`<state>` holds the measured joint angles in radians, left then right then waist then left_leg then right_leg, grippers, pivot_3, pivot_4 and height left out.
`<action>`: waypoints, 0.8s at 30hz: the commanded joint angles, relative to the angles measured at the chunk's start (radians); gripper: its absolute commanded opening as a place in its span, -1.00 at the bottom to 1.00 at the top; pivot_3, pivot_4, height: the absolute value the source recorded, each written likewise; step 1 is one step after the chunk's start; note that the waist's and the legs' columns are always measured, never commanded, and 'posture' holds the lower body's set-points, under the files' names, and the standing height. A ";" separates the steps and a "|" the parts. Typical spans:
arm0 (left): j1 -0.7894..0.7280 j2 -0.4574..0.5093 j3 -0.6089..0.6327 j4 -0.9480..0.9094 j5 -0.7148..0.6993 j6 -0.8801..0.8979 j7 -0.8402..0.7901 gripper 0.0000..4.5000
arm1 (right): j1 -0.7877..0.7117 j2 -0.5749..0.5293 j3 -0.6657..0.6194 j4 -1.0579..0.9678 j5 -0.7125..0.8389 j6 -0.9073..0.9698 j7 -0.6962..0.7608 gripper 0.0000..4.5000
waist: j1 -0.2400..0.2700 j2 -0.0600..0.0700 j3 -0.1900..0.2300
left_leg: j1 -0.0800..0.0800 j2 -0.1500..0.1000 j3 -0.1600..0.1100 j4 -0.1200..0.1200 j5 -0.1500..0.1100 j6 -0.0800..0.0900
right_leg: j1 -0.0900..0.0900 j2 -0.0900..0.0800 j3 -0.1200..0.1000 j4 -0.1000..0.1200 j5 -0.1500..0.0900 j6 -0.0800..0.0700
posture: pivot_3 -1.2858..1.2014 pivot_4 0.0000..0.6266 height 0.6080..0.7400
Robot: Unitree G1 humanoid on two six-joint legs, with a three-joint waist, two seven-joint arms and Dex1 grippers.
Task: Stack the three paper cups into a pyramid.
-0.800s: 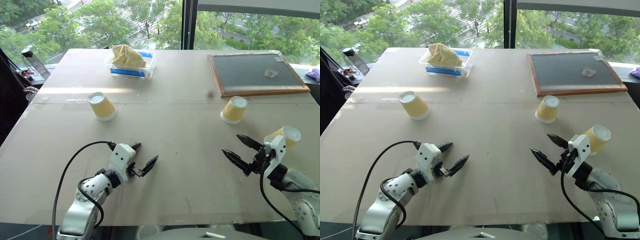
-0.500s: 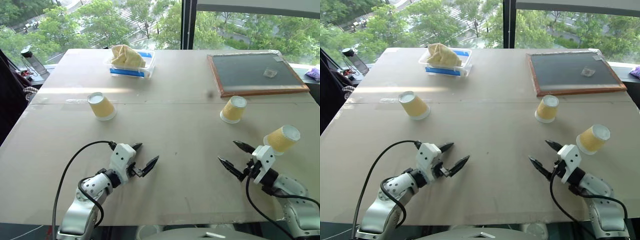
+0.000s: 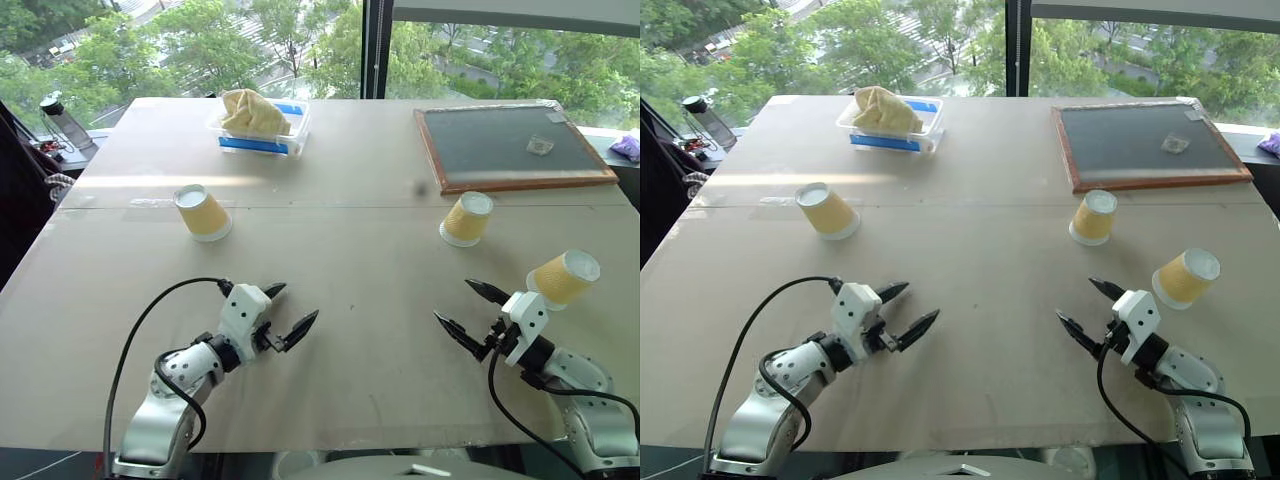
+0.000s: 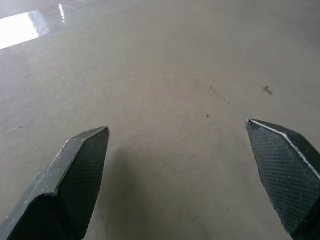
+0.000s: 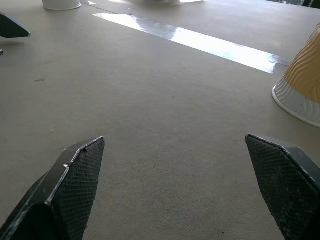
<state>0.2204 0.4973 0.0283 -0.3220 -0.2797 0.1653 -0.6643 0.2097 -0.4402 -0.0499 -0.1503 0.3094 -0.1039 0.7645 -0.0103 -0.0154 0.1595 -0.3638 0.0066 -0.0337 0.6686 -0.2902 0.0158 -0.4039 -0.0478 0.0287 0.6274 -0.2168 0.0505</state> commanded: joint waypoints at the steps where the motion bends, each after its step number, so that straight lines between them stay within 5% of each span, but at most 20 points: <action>1: -0.012 0.007 0.012 -0.011 -0.009 -0.032 -0.020 1.00 | -0.015 0.015 -0.022 -0.044 0.025 0.014 -0.033 0.98 | 0.000 0.000 0.000 | 0.000 0.000 0.000 0.000 0.000 0.000 | 0.000 0.000 0.000 0.000 0.000 0.000 | 0.03 -0.52 1.00; 12: -0.328 0.201 0.082 -0.047 -0.335 0.177 -0.322 1.00 | -0.348 0.135 -0.086 0.026 -0.059 0.159 -0.398 0.98 | -0.003 -0.001 0.001 | 0.000 -0.002 0.000 0.000 0.000 0.000 | -0.002 0.002 0.000 0.002 0.001 -0.001 | 0.03 -0.52 1.00; 24: -0.506 0.279 0.063 0.021 -0.357 0.254 -0.444 1.00 | -0.570 0.157 -0.091 0.279 -0.090 0.152 -0.440 0.98 | -0.005 0.000 0.002 | -0.015 -0.003 0.000 -0.001 0.000 -0.001 | -0.013 0.001 -0.003 0.000 0.003 0.003 | 0.03 -0.52 1.00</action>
<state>-0.2719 0.7688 0.0774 -0.2915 -0.6237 0.4184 -1.0976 -0.3483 -0.2838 -0.1172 0.1415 0.2057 0.0609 0.3335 -0.0158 -0.0156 0.1613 -0.3794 0.0036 -0.0337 0.6682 -0.2897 0.0149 -0.4167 -0.0468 0.0256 0.6273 -0.2137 0.0535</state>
